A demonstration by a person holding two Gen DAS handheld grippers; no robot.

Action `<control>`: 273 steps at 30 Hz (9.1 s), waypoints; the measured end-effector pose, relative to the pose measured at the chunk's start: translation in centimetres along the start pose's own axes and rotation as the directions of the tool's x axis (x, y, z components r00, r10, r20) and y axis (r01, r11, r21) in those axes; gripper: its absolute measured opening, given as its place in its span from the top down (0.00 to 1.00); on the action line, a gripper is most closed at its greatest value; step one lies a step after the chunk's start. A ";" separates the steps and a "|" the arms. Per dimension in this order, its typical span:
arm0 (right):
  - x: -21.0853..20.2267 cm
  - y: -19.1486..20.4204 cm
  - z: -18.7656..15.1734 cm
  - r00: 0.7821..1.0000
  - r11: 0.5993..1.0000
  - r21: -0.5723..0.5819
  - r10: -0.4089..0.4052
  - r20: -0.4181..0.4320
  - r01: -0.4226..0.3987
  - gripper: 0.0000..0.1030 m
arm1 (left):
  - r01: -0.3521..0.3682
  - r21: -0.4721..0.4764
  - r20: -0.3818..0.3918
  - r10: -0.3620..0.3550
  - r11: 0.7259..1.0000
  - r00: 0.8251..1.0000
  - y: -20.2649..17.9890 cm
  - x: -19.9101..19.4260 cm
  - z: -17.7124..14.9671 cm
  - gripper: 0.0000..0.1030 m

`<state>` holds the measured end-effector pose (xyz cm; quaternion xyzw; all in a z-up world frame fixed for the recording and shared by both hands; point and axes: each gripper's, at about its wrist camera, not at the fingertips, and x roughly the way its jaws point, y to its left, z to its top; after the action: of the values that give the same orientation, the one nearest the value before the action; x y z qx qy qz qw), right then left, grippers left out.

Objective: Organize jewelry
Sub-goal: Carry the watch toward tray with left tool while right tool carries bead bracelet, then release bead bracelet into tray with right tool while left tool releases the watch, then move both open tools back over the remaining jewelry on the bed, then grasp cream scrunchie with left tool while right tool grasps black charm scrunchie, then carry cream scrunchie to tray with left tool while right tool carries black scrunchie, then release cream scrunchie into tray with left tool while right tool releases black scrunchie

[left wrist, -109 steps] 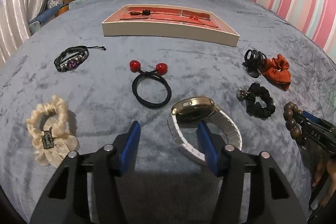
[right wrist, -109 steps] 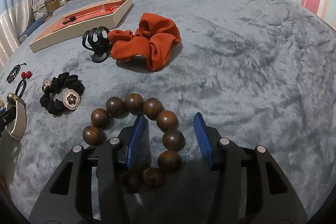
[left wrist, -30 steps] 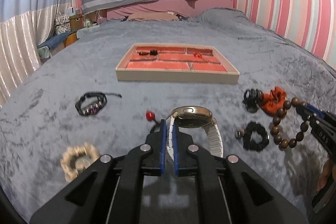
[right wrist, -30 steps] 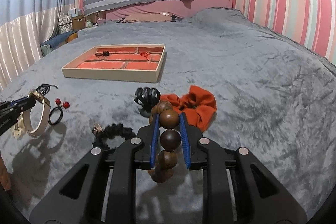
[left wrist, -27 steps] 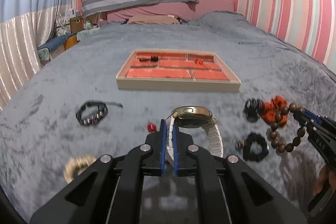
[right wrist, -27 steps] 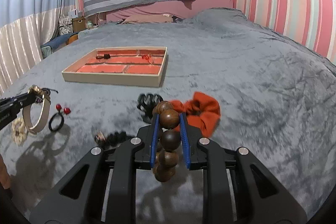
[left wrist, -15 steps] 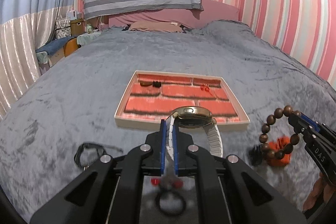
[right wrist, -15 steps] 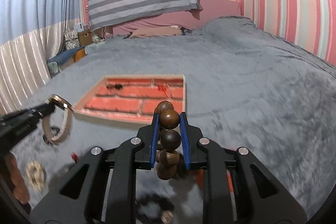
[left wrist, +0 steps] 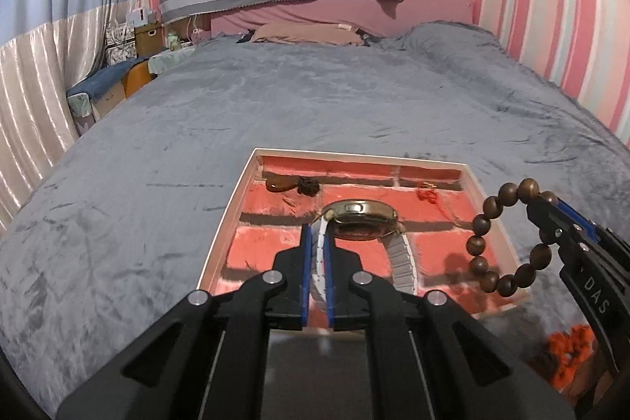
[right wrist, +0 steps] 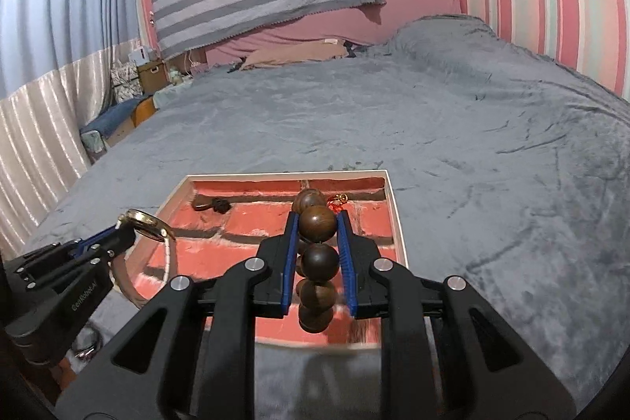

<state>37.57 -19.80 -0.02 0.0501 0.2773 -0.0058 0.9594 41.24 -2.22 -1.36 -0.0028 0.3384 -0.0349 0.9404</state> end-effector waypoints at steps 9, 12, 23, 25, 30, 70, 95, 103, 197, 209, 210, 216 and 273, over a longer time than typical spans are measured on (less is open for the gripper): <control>6.6 -1.1 -0.4 0.996 0.998 0.011 -0.058 -0.067 0.059 0.80 | -0.040 0.000 -0.070 0.040 0.999 0.997 1.5 6.7 0.0 0.94; 7.9 -1.8 -0.8 0.992 0.996 0.008 -0.083 -0.093 0.084 0.80 | -0.045 0.010 -0.099 0.046 0.999 0.994 1.7 8.5 -0.3 0.94; 11.3 -1.4 -2.3 0.961 0.987 -0.039 -0.158 -0.227 0.153 0.80 | -0.054 0.003 -0.149 0.054 0.999 0.987 2.3 11.7 -0.8 0.93; 11.6 -1.1 -2.5 0.959 0.986 -0.048 -0.167 -0.228 0.160 0.80 | -0.051 0.008 -0.148 0.052 0.999 0.988 2.3 11.8 -0.8 0.93; 12.2 -0.4 -3.1 0.954 0.986 -0.055 -0.166 -0.249 0.157 0.80 | -0.047 0.008 -0.143 0.048 0.999 0.989 2.4 11.9 -0.8 0.93; -6.4 -3.9 0.8 0.988 0.984 -0.083 -0.157 -0.013 0.155 0.04 | -0.058 0.049 0.097 0.053 0.997 0.994 3.4 -7.7 0.8 0.08; -16.2 -2.8 -14.2 0.983 0.982 -0.093 -0.169 -0.075 0.162 0.04 | -0.064 -0.063 0.038 0.066 0.996 0.997 11.6 -19.3 -16.5 0.08; -14.6 -2.8 -17.6 0.973 0.973 -0.124 -0.208 -0.103 0.195 0.04 | -0.084 -0.092 -0.008 0.084 0.992 0.996 12.5 -17.9 -18.9 0.08; -13.0 -5.0 -18.8 0.983 0.998 -0.010 -0.069 -0.173 0.068 0.86 | 0.035 0.011 -0.060 -0.035 0.999 0.998 9.5 -14.1 -21.2 0.91; -12.9 -4.4 -16.8 0.990 0.999 -0.003 -0.044 -0.133 0.044 0.86 | 0.054 -0.020 0.023 -0.054 0.998 0.998 8.4 -14.4 -16.7 0.91; -12.9 -4.2 -16.4 0.991 0.999 -0.004 -0.041 -0.126 0.041 0.86 | 0.056 -0.024 0.031 -0.055 0.998 0.998 8.2 -14.2 -16.1 0.91; -12.6 -2.9 -13.6 0.997 1.000 -0.003 -0.012 -0.079 0.012 0.86 | 0.062 -0.031 0.081 -0.059 0.998 0.995 6.7 -13.3 -12.2 0.91; 12.6 -0.3 -3.3 0.968 0.987 0.014 -0.153 -0.197 0.159 0.74 | 0.029 -0.025 0.045 -0.028 0.999 0.999 3.6 9.8 -0.7 0.53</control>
<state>46.47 -19.58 -9.54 0.0426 0.3730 -0.0805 0.9234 48.55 0.75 -8.23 -0.0205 0.3178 -0.0440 0.9469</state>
